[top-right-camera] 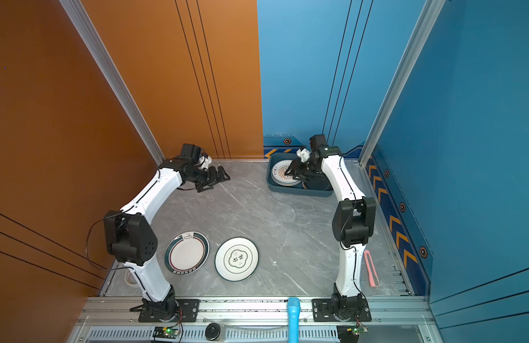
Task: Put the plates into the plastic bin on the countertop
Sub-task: 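Open right gripper and move it toward the white cloud-print plate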
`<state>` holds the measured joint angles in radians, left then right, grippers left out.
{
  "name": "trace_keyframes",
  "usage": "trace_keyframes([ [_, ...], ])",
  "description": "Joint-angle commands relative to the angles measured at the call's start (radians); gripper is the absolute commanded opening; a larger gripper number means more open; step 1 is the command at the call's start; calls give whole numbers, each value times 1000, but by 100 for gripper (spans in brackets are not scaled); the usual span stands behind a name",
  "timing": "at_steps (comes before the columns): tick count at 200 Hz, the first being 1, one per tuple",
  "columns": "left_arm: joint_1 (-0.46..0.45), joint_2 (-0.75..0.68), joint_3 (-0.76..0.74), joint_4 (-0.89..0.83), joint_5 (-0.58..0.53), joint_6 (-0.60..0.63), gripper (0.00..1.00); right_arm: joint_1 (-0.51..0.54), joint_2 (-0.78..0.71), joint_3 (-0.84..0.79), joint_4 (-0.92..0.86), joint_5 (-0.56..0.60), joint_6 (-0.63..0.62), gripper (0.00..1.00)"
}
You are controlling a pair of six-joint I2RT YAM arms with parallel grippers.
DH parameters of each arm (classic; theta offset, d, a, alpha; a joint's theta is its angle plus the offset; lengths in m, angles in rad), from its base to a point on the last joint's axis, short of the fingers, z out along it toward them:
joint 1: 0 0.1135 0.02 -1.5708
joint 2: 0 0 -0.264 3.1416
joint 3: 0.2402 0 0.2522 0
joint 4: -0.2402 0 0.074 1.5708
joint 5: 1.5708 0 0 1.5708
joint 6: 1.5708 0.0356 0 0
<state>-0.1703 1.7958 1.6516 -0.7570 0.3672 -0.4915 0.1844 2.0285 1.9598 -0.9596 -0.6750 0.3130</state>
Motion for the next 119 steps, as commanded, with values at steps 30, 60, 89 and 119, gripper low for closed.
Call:
trace_keyframes([
  [30,0,-163,-152,18,-5,-43,98,141,-112,-280,19,-146,-120,53],
  [60,4,-234,-230,19,-3,-44,98,222,-121,-379,19,-175,-156,52],
  [89,9,-265,-265,20,19,-43,98,294,-98,-445,21,-186,-172,51],
  [119,8,-299,-305,18,78,-50,98,360,-72,-485,27,-167,-172,49],
])
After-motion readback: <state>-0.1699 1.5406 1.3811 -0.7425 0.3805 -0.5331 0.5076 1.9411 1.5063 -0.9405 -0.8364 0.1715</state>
